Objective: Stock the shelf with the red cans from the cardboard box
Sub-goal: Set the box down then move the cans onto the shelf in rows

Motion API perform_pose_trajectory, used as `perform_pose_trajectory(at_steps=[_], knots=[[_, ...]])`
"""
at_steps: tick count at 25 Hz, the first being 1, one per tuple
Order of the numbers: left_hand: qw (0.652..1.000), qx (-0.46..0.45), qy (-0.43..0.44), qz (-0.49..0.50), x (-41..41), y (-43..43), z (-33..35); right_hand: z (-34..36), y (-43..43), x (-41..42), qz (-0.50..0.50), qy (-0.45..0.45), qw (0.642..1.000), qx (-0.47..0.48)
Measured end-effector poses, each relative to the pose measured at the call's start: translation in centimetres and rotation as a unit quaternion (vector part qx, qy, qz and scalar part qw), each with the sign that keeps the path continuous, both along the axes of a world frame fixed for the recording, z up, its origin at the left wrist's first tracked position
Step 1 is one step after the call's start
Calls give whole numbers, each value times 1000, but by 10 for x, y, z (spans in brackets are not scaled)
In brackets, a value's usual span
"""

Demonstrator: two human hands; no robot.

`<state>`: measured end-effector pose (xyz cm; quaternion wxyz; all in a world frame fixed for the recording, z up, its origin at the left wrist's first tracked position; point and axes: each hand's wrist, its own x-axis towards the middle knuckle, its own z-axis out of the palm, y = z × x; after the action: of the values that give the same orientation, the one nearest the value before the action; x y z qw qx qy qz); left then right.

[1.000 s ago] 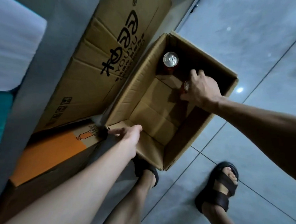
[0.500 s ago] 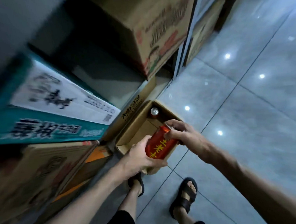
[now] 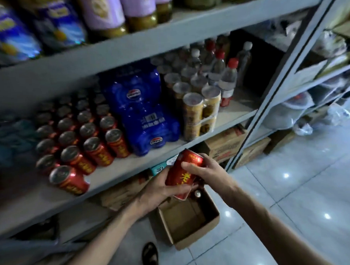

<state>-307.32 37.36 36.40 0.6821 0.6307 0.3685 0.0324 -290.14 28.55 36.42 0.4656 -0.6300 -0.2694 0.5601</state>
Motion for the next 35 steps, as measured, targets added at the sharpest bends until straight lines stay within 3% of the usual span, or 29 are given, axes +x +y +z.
perform_pose_trajectory(at_steps=[4, 8, 10, 12, 15, 20, 24, 28, 35], knots=[[995, 42, -23, 84, -57, 20, 29, 42, 48, -55, 61, -62, 994, 64], [970, 105, -15, 219, -138, 42, 15, 47, 103, -130, 118, -237, 959, 104], [938, 148, 53, 309, -181, 51, -3, 37, 126, -161, 141, -292, 939, 117], [884, 224, 187, 365, -215, 60, -20, 23, 143, -181, 159, -327, 921, 138], [819, 326, 351, 316, -248, 79, -37, 2, 160, -211, 184, -367, 893, 182], [850, 264, 397, 222, -261, 113, -55, -26, 166, -229, 190, -431, 860, 197], [823, 316, 436, 180, -272, 121, -70, -36, 172, -232, 156, -432, 865, 202], [846, 268, 435, 154, -272, 129, -77, -46, 173, -236, 142, -431, 869, 195], [855, 240, 434, 151, -269, 134, -81, -51, 178, -237, 135, -413, 877, 208]])
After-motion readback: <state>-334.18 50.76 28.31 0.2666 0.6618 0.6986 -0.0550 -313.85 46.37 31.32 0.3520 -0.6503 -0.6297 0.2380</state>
